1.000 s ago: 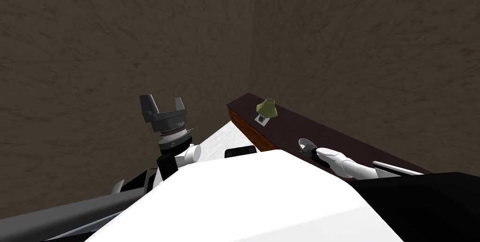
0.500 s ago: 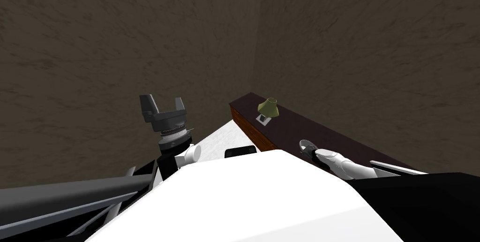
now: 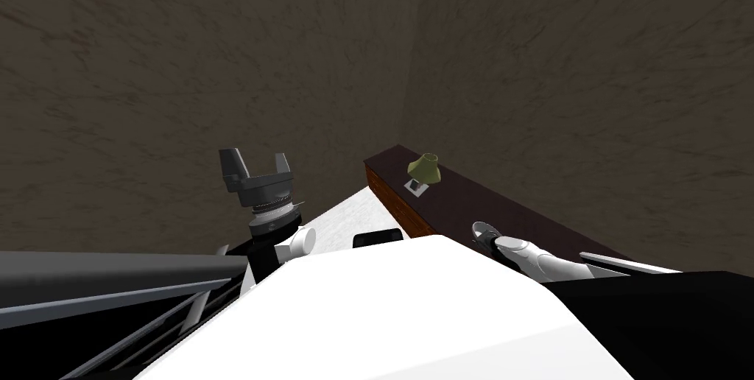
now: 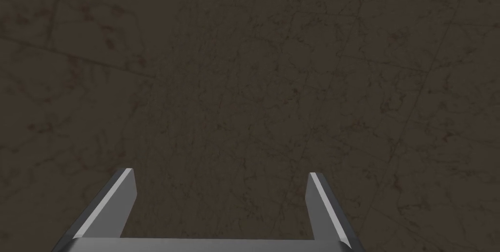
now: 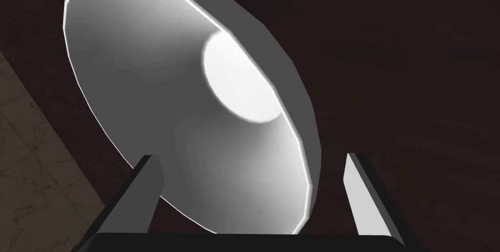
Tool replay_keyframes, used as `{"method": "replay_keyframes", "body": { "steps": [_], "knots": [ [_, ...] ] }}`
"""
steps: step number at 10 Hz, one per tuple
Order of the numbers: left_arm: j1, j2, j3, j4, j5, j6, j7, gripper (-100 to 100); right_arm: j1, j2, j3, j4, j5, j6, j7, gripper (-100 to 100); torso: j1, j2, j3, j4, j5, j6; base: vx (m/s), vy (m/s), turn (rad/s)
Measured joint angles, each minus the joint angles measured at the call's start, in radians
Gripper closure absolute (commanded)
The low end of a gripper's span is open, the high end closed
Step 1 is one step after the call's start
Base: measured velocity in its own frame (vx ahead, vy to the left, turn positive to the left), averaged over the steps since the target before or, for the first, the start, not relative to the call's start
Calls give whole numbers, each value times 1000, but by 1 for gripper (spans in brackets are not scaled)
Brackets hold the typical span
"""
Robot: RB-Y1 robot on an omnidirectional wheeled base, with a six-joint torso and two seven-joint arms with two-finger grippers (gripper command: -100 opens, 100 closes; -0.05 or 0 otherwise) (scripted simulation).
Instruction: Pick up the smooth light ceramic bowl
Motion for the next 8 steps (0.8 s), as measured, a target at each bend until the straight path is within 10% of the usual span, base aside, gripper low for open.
{"method": "replay_keyframes", "body": {
  "steps": [1,5,6,7,8],
  "knots": [
    [0,0,0,0,0,0,0,0,0,0,1,0,0,2,-6,100,1,-2,-1,0,0,0,0,0,0],
    [0,0,0,0,0,0,0,0,-1,0,0,0,0,3,-6,100,1,-5,-3,-2,0,0,0,-1,2],
    [0,0,0,0,0,0,0,0,0,0,0,0,0,2,-6,0,1,-5,-3,-1,0,0,0,0,0],
    [0,0,0,0,0,0,0,0,0,0,0,0,0,2,-6,100,1,-5,-3,-1,0,0,55,4,-231],
    [0,0,0,0,0,0,0,0,3,5,-24,7,1,-12,13,100,2,-7,-4,-2,0,2,110,21,-321]
  ]
}}
